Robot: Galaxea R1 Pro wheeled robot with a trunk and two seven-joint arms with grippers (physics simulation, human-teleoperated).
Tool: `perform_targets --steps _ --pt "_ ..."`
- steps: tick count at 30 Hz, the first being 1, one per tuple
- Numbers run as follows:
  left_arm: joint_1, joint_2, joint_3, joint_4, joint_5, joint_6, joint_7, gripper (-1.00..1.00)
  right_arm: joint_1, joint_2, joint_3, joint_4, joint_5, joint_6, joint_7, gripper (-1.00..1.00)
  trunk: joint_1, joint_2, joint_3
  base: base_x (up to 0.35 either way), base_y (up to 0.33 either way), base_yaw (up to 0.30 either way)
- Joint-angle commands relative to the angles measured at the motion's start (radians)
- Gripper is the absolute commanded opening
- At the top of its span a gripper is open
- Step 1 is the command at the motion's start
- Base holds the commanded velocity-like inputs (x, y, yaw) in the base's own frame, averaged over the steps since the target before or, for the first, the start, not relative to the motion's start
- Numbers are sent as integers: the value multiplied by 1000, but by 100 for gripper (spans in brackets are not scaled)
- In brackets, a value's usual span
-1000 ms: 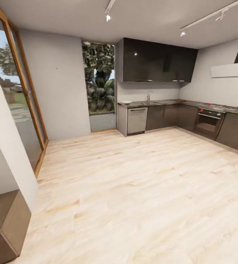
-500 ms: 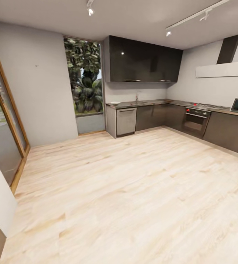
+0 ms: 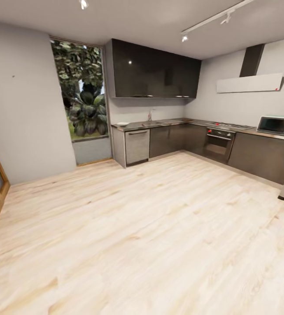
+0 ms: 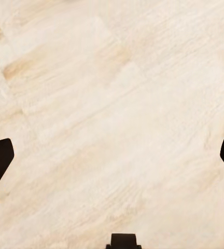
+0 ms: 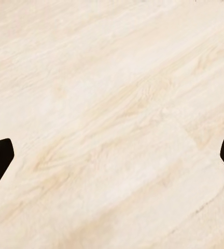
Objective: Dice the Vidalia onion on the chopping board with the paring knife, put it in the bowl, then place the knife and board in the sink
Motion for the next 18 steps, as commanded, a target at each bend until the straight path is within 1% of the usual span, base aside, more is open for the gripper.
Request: perform_targets --steps 1,14,18 --pt "0 0 0 0 0 -2 0 100 -1 0 0 1 0 -3 0 100 1 0 -1 323 0 -193" --pt "0 0 0 1 0 -2 0 100 -1 0 1 2 0 -3 0 100 1 0 -1 323 0 -187" --pt "0 -1 2 15 0 -2 0 100 -1 1 1 2 0 -3 0 100 1 0 -1 323 0 -171"
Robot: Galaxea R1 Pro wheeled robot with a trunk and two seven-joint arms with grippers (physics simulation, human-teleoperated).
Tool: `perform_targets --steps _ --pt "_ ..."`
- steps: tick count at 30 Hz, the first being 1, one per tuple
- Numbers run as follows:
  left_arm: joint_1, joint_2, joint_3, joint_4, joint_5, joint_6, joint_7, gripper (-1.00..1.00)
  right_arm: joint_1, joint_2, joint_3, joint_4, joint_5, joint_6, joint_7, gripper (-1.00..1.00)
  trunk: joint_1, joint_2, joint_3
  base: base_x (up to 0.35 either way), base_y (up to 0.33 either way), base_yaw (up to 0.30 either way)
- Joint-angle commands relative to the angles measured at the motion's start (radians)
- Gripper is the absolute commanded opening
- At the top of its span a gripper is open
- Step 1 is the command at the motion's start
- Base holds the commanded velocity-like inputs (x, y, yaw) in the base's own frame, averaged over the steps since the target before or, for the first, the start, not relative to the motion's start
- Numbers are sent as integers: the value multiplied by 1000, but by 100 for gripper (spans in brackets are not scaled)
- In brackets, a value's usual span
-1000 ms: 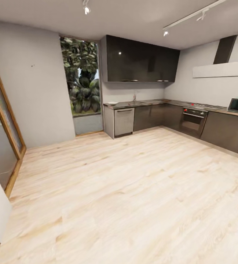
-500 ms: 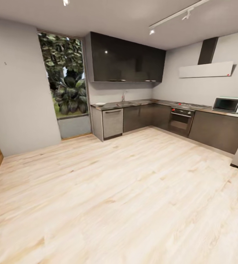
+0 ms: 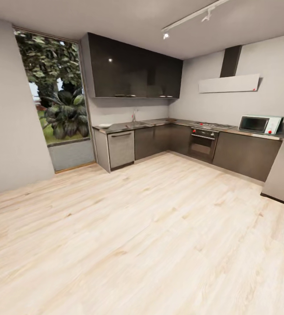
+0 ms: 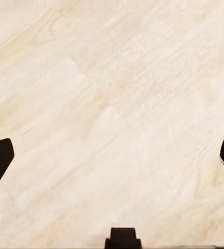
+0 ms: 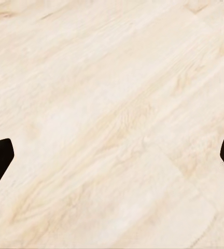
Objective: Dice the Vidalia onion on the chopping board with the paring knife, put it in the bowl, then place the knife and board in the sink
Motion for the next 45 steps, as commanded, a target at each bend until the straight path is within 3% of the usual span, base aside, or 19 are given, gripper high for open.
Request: perform_targets --steps 1,32,45 --pt "0 0 1 0 0 -2 0 100 -1 0 0 1 0 -3 0 100 1 0 -1 323 0 -166" --pt "0 0 1 2 -1 -4 0 100 -1 0 0 1 0 -3 0 100 1 0 -1 323 0 -147" --pt "0 0 1 2 -1 -4 0 100 -1 1 0 0 0 -3 0 100 1 0 -1 323 0 -21"
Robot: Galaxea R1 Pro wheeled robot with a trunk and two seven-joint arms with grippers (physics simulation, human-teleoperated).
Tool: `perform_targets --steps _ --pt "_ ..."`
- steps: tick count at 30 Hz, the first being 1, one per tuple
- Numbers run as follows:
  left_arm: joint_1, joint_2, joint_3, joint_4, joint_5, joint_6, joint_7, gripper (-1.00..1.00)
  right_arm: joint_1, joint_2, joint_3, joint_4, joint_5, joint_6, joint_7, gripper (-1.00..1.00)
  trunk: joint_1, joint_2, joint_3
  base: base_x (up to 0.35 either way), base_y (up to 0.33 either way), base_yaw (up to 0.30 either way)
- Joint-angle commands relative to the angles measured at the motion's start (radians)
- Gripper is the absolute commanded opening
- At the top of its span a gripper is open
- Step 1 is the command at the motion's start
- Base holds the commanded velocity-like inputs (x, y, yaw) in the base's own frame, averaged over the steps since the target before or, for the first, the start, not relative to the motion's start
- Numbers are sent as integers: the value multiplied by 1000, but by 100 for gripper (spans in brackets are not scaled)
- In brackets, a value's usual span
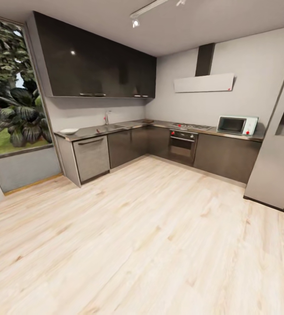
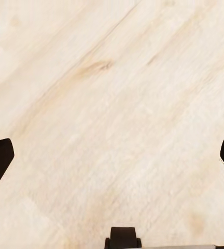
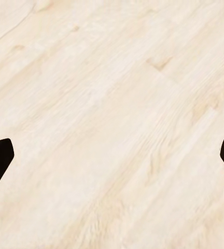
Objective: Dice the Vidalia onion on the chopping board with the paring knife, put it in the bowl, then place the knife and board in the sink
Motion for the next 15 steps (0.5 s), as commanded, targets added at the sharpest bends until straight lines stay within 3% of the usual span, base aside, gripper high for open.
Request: perform_targets --steps 1,15 --pt "0 0 0 -1 0 -2 0 100 0 0 0 1 0 -3 0 100 1 0 -1 323 0 -1" --pt "0 0 0 -1 0 -2 0 100 0 0 1 0 0 -3 0 100 1 0 -1 323 0 0"
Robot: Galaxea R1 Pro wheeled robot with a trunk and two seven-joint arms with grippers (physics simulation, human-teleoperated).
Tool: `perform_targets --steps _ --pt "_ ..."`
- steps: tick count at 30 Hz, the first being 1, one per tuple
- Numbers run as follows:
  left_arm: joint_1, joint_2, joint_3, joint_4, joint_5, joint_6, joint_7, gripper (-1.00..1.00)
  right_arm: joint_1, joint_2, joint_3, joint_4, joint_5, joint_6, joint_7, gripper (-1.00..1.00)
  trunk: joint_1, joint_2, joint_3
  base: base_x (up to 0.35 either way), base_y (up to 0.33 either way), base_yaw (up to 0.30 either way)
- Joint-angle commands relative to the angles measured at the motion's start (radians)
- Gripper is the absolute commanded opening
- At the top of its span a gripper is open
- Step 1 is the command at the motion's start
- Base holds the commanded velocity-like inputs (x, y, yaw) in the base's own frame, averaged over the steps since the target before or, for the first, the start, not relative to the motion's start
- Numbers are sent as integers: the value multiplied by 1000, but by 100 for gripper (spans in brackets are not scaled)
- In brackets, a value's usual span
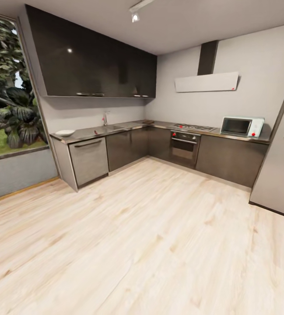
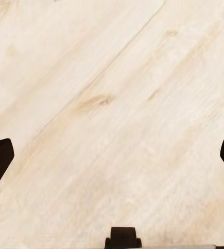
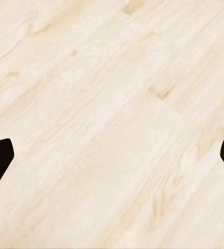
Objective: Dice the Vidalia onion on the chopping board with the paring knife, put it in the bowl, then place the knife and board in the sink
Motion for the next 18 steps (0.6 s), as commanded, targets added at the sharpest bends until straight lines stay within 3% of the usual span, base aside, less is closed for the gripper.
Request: perform_targets --steps 1,18 --pt "0 0 0 -1 0 -2 0 100 -1 0 0 1 0 -3 0 100 1 0 -1 323 0 0" --pt "0 0 0 -1 0 -2 1 100 0 0 0 1 0 -3 0 100 1 0 -1 323 -3 0"
